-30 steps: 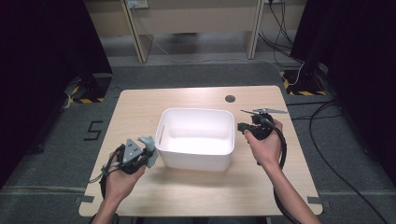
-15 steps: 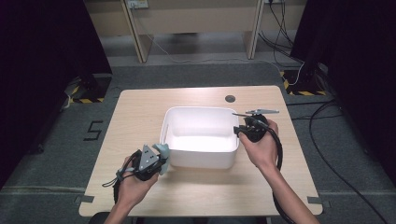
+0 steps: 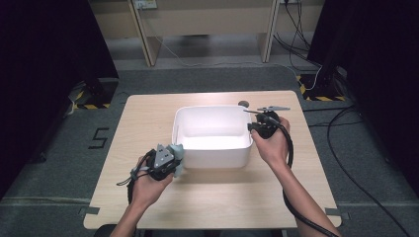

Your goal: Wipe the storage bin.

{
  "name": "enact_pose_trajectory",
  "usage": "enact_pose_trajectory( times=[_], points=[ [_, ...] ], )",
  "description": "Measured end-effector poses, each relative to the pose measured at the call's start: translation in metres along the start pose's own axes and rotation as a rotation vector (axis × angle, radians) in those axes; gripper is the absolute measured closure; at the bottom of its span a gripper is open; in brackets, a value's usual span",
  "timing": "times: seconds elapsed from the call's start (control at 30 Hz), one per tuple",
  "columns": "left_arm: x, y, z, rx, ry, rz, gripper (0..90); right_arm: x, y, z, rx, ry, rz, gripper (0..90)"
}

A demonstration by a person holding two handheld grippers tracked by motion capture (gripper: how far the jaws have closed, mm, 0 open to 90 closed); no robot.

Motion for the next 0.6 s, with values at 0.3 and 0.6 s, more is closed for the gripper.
enact_pose_trajectory(
  times=[0.3, 0.6],
  points=[
    [-0.001, 0.005, -0.009, -0.022, 0.013, 0.008, 80.5, -0.009, 0.014, 0.011, 0.000, -0.002, -0.006, 76.7],
    [0.011, 0.005, -0.008, -0.046, 0.031, 0.037, 80.5, -0.009, 0.017, 0.012, 0.008, -0.009, -0.023, 76.0]
  ],
)
Point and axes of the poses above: each handheld gripper's, and its own axes: x roughly forward along the jaws, y roughly out of its underside, z roughly to its left, the point moved 7 cm from there along x, roughly forward along the jaws, and after that the axes turned 13 degrees about -x, right-handed, at the moved point
